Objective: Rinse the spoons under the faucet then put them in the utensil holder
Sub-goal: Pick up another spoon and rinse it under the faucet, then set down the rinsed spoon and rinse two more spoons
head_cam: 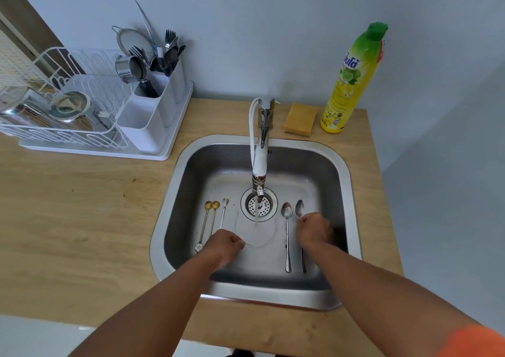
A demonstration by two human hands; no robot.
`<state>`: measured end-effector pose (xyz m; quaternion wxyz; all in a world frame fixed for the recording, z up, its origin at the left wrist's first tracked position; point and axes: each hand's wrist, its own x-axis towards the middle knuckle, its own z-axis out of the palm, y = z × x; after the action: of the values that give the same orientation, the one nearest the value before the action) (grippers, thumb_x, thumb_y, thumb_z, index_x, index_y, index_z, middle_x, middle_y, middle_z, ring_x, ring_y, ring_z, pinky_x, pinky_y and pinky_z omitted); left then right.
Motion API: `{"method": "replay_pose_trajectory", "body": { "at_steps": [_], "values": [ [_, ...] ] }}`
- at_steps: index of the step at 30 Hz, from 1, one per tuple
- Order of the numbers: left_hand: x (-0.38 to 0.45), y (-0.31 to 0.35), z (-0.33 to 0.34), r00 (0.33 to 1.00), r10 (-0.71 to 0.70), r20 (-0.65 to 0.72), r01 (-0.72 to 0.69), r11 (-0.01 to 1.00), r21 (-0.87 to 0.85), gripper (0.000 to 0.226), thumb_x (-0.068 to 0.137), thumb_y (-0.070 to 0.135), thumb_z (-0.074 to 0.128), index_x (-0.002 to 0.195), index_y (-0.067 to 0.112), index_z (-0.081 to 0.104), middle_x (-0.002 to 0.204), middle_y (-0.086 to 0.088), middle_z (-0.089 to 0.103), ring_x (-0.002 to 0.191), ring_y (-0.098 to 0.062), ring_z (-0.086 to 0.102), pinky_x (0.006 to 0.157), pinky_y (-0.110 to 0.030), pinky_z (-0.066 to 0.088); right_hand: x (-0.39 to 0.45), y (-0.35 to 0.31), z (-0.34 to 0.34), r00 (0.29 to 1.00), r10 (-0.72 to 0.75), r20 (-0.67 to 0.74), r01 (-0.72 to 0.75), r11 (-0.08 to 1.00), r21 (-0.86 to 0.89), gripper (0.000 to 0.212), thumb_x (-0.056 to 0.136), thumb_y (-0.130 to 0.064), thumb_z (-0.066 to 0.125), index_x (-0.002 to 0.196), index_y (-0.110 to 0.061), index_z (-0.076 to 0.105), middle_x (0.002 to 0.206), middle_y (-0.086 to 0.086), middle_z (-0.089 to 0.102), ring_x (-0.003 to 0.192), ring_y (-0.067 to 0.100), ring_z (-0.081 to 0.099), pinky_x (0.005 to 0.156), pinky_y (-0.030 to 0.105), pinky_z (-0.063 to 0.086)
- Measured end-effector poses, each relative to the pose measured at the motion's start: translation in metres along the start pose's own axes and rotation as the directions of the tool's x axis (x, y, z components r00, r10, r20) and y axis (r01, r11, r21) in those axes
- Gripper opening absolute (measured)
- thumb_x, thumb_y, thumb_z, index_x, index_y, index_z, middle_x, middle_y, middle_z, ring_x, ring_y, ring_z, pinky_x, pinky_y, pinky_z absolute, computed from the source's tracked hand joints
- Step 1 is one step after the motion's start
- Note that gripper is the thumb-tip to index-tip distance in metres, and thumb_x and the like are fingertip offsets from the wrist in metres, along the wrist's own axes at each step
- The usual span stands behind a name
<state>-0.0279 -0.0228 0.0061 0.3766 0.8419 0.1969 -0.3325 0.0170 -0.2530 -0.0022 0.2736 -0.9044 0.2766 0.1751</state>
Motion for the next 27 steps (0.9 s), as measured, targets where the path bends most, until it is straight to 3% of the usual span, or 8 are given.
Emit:
{"method": "replay_pose_trajectory", "body": {
  "at_steps": [4, 9, 17, 22, 24, 27],
  "values": [
    [0.007, -0.012, -0.007, 0.998, -0.011, -0.056, 0.015, 0.997, 0.080, 0.018, 0.100, 0.030, 0.066, 0.103, 0.018, 0.078, 0.103, -0.003, 0.075, 0.095, -0.021, 0.068, 0.093, -0.036, 0.055, 0.005, 0.002, 0.009, 1.000, -0.001, -0.008, 0.000, 0.993, -0.115, 0.022, 0.100, -0.022, 0.059, 0.104, -0.013, 0.079, 0.103, 0.014, 0.074, 0.092, 0.034, 0.071, 0.069, 0.029, 0.052],
    [0.012, -0.017, -0.007, 0.998, -0.002, -0.069, 0.010, 0.992, 0.128, 0.018, 0.098, 0.033, 0.067, 0.095, 0.020, 0.079, 0.095, -0.002, 0.076, 0.087, -0.020, 0.069, 0.090, -0.040, 0.060, 0.011, -0.003, 0.015, 1.000, -0.006, -0.026, 0.001, 0.980, -0.200, 0.023, 0.099, -0.027, 0.061, 0.110, -0.014, 0.076, 0.113, 0.015, 0.073, 0.104, 0.037, 0.070, 0.081, 0.038, 0.057],
    [0.013, -0.014, -0.006, 0.995, 0.010, -0.101, 0.008, 0.984, 0.179, 0.016, 0.098, 0.035, 0.067, 0.100, 0.023, 0.077, 0.097, 0.002, 0.074, 0.091, -0.019, 0.068, 0.089, -0.038, 0.057, 0.009, 0.002, 0.024, 0.998, -0.037, -0.055, 0.017, 0.947, -0.322, 0.024, 0.100, -0.032, 0.059, 0.108, -0.018, 0.076, 0.109, 0.009, 0.074, 0.100, 0.031, 0.072, 0.075, 0.035, 0.055],
    [0.012, -0.011, -0.010, 0.988, 0.039, -0.150, -0.002, 0.970, 0.242, 0.015, 0.099, 0.035, 0.065, 0.089, 0.026, 0.072, 0.093, 0.002, 0.074, 0.084, -0.016, 0.066, 0.083, -0.035, 0.058, 0.010, 0.005, 0.020, 0.997, -0.058, -0.051, 0.037, 0.942, -0.334, 0.028, 0.098, -0.039, 0.059, 0.108, -0.019, 0.075, 0.109, 0.008, 0.074, 0.100, 0.031, 0.071, 0.071, 0.033, 0.050],
    [0.013, -0.011, -0.010, 0.986, 0.042, -0.159, -0.001, 0.968, 0.250, 0.015, 0.100, 0.034, 0.064, 0.088, 0.026, 0.069, 0.091, 0.002, 0.072, 0.079, -0.015, 0.065, 0.080, -0.035, 0.059, 0.006, 0.008, 0.018, 0.991, -0.121, -0.063, 0.092, 0.932, -0.350, 0.028, 0.098, -0.041, 0.056, 0.105, -0.021, 0.074, 0.108, 0.006, 0.072, 0.098, 0.031, 0.071, 0.070, 0.033, 0.048],
    [0.014, -0.013, -0.011, 0.986, 0.043, -0.162, 0.000, 0.966, 0.258, 0.015, 0.101, 0.033, 0.064, 0.088, 0.025, 0.069, 0.092, 0.000, 0.072, 0.080, -0.016, 0.066, 0.083, -0.039, 0.061, -0.003, 0.018, 0.019, 0.935, -0.352, -0.032, 0.318, 0.878, -0.356, 0.023, 0.096, -0.041, 0.055, 0.100, -0.024, 0.070, 0.105, 0.002, 0.069, 0.093, 0.029, 0.069, 0.068, 0.033, 0.048]
  ]
}}
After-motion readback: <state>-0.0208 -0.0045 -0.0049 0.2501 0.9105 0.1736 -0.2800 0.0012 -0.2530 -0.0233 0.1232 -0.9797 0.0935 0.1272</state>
